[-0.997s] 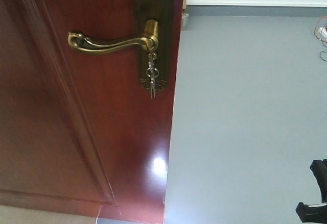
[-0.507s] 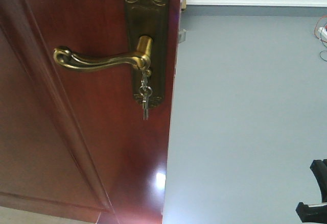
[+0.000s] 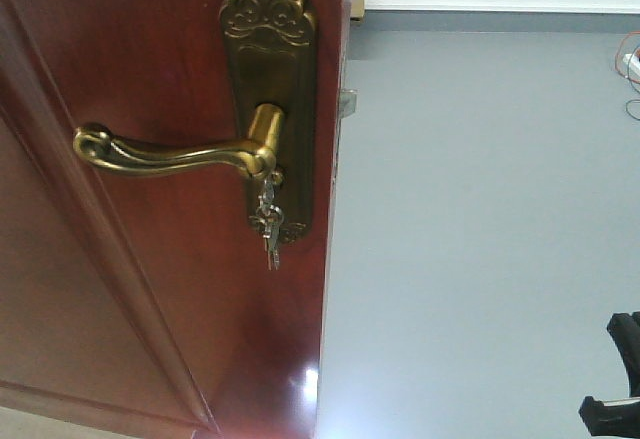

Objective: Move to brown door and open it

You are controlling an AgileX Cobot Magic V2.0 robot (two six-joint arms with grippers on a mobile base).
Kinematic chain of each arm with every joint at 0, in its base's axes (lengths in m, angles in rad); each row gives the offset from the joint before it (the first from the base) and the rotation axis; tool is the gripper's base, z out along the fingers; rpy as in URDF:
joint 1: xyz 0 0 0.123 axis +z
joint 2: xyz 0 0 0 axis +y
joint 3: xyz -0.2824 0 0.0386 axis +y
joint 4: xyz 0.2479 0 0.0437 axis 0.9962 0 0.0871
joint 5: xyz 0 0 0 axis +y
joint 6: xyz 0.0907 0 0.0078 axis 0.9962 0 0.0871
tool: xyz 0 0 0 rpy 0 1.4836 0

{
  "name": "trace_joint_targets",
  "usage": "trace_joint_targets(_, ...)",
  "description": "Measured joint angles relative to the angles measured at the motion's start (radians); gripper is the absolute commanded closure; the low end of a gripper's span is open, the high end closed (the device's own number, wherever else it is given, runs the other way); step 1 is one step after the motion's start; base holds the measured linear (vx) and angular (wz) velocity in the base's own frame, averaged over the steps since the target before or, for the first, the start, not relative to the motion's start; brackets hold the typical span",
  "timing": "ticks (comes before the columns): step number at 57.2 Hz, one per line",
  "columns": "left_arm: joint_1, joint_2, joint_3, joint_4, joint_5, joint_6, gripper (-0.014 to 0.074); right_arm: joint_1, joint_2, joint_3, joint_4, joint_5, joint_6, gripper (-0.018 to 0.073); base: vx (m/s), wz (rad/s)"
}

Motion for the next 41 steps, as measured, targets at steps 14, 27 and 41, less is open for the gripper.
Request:
trace_joint_targets(14, 0.000, 0.000, 0.000, 0.000, 0.000, 0.000, 0.0600, 0.000, 0.000, 0.000, 0.000, 0.000, 0.000, 0.0559, 0.00, 0.00)
trace_joint_targets(27, 0.000, 0.000, 0.000, 0.000, 0.000, 0.000, 0.0600, 0.000, 0.000, 0.000, 0.000, 0.000, 0.000, 0.0559, 0.00, 0.00)
trace_joint_targets(41, 0.000, 0.000, 0.000, 0.000, 0.000, 0.000, 0.0600, 0.000, 0.000, 0.000, 0.000, 0.000, 0.000, 0.0559, 0.00, 0.00)
